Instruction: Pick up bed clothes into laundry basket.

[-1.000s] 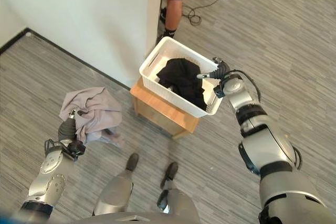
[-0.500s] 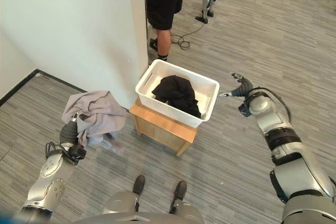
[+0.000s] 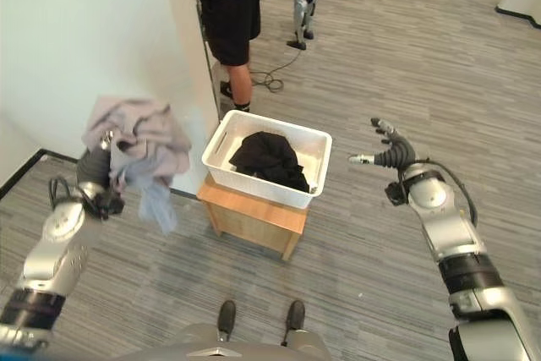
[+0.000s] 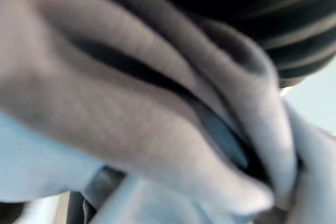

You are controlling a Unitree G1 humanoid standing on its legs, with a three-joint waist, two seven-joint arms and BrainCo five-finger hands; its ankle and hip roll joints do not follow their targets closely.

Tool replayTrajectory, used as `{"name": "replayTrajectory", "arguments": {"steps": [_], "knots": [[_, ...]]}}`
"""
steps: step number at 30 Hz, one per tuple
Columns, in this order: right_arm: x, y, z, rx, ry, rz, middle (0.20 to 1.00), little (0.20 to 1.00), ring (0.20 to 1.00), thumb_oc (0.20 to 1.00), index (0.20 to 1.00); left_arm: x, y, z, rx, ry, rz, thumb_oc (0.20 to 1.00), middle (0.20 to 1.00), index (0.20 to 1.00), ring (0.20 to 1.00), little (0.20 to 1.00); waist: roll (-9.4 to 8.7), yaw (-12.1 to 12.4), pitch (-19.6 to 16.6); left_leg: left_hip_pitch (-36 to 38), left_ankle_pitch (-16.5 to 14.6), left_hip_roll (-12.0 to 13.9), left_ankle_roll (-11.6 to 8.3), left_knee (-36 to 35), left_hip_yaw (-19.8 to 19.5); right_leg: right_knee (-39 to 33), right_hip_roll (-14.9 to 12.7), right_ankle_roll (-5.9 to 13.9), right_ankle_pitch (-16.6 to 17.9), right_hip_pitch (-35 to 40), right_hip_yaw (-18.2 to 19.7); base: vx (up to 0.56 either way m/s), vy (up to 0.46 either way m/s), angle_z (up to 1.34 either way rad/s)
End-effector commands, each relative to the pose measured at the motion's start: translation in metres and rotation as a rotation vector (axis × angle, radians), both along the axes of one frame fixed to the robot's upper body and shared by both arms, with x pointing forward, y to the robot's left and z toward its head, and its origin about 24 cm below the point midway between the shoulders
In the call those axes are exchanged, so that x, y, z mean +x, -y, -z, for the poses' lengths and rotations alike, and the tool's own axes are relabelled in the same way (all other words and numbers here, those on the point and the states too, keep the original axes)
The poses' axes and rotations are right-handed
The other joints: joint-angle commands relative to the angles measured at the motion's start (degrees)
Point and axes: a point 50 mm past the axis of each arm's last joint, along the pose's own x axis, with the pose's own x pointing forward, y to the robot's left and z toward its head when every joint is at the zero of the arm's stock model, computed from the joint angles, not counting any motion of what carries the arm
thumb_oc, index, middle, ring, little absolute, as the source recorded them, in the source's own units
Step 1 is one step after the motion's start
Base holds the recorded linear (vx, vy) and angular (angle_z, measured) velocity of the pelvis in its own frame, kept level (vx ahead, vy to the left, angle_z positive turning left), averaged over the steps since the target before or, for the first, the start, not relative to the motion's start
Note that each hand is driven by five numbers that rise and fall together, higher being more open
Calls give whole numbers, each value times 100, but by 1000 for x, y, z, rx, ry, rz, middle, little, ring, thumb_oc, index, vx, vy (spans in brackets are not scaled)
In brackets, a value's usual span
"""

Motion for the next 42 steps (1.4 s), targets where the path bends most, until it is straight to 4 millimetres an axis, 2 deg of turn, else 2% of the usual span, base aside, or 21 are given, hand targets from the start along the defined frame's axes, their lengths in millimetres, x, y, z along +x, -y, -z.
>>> {"name": "replayTrajectory", "arguments": {"steps": [1,2,3,5,7,11,16,19,22,27,31,33,37,38,42], "knots": [[-7,-12,-6,200,107,-44,1000,1000,1000,1000,1000,15,21,-58,59,240,82,200,200,200,200,200,54,-194,-227,-212,-198,-14,-134,22,8,217,-314,401,-926,731,-363,0,0,0],[-13,-13,4,250,91,-18,1000,1000,1000,1000,1000,20,27,-64,64,249,105,200,200,200,200,200,62,-248,-241,-200,-205,-15,-133,22,36,215,-317,409,-926,738,-353,0,0,0],[-14,-12,4,252,92,-14,1000,1000,1000,1000,1000,21,28,-65,65,250,109,200,200,200,200,200,49,-223,-238,-197,-207,-16,-133,22,37,213,-318,410,-927,741,-352,23,-4,-3],[-28,-17,25,373,65,34,1000,1000,1000,1000,1000,31,35,-82,89,285,121,200,200,200,200,200,86,-372,-274,-178,-213,-6,-137,22,91,201,-314,432,-916,739,-301,21,-2,-11],[-31,-18,30,398,56,48,1000,1000,1000,1000,1000,34,37,-86,100,290,127,200,200,200,200,200,74,-387,-281,-175,-217,-4,-138,22,109,191,-309,436,-910,733,-282,10,-4,-9],[-45,-24,46,481,13,66,1000,1000,1000,1000,1000,52,41,-102,82,272,125,200,200,200,200,200,43,-563,-278,-171,-220,24,-159,22,204,154,-276,471,-862,689,-207,15,-8,-19],[-45,-35,49,536,8,37,1000,1000,1000,1000,1000,72,40,-116,109,226,100,200,200,200,200,200,41,-708,-216,-255,-183,50,-184,22,271,128,-255,494,-810,571,-117,-12,-3,-14],[-44,-46,48,549,2,-10,1000,1000,1000,1000,1000,80,38,-130,240,213,70,200,200,200,200,200,44,-774,-124,-372,-142,69,-198,22,322,114,-236,508,-767,427,-72,-31,-4,-6],[-43,-56,48,566,-7,-66,1000,1000,1000,1000,1000,86,33,-141,299,198,42,200,200,200,200,200,30,-810,-36,-472,-107,73,-204,22,362,114,-223,525,-729,305,-22,-35,-2,-6],[-41,-71,47,565,-19,-132,1000,1000,1000,1000,1000,87,43,-161,353,241,53,200,200,200,200,200,-8,-820,136,-662,-49,93,-218,22,439,114,-192,540,-671,57,67,-37,-3,-13],[-38,-78,45,564,-12,-166,1000,1000,1000,1000,1000,87,50,-167,374,265,60,200,200,200,200,200,-46,-824,252,-782,-5,105,-226,22,480,114,-162,550,-641,-91,111,-41,2,-6],[-35,-83,40,546,-4,-205,1000,1000,1000,1000,1000,85,51,-174,358,298,55,200,200,200,200,200,-126,-820,399,-899,40,130,-230,22,503,114,-125,545,-603,-228,150,-53,-8,-9],[-36,-80,38,514,1,-210,1000,1000,1000,1000,1000,85,42,-171,378,288,19,200,200,200,200,200,-272,-815,585,-1002,65,173,-236,22,540,114,-79,535,-553,-374,186,-30,-15,-8],[-36,-77,36,504,12,-200,1000,1000,1000,1000,1000,85,37,-168,433,273,-5,200,200,200,200,200,-354,-830,703,-1077,87,199,-239,22,558,114,-43,527,-528,-465,210,-38,-20,-8],[-35,-76,36,498,19,-186,1000,1000,1000,1000,1000,86,36,-169,550,268,-35,200,200,200,200,200,-473,-827,885,-1266,136,246,-259,22,564,114,2,521,-478,-658,202,-24,-28,-8]]}}
